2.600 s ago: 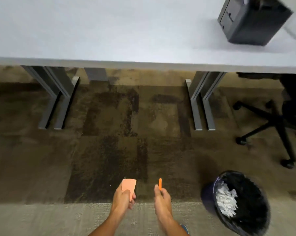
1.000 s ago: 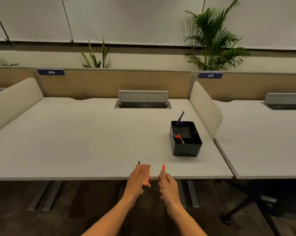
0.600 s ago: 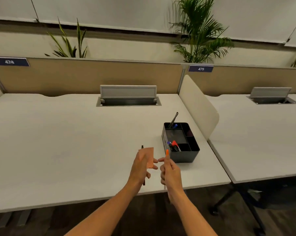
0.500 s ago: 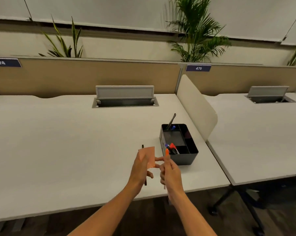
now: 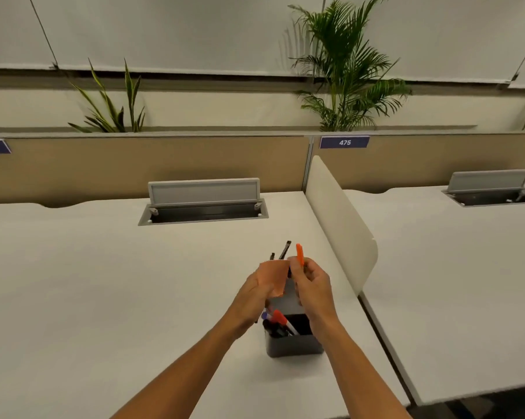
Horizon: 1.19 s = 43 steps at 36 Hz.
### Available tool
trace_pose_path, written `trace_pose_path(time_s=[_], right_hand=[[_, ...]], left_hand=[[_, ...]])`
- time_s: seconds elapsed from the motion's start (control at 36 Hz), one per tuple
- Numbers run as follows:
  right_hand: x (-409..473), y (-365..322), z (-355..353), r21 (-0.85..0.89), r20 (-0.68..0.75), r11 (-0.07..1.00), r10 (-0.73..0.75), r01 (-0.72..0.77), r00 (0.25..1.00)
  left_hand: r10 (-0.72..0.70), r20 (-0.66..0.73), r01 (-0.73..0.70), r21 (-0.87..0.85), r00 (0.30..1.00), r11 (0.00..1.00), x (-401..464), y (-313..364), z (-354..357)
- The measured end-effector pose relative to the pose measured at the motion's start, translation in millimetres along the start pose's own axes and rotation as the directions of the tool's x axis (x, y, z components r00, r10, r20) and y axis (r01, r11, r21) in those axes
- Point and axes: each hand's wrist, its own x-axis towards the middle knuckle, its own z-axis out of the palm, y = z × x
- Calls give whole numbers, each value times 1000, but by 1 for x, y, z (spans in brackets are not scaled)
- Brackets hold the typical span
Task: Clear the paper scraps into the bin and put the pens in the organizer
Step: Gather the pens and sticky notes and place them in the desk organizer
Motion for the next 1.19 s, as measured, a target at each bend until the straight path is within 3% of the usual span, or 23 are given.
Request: trace_pose_path(time_s=[0.19, 0.42, 0.47, 0.64, 1.0, 1.19], right_hand=[[43, -14, -22, -25, 133, 1000, 20, -16, 991], [82, -1, -26, 83, 220, 988, 106, -127, 970], [89, 2, -21, 121, 201, 984, 108, -134, 974], [107, 11, -2, -39, 81, 999, 12, -9, 997], [111, 58, 14, -129, 9, 990, 55, -54, 998], [106, 64, 12, -213, 32, 977, 32, -24, 999]], left_hand=[[-10, 36, 11, -27, 999, 1000, 31, 20, 9], [-65, 96, 98, -399, 993, 912, 56, 21, 5], [-76, 69, 101, -513, 995, 852, 64, 20, 1], [-76, -43, 29, -661, 996, 750, 84, 21, -17], [-138, -31, 56, -807, 990, 588, 95, 10, -30], [-136, -7, 73, -815, 991, 575, 100, 7, -30]])
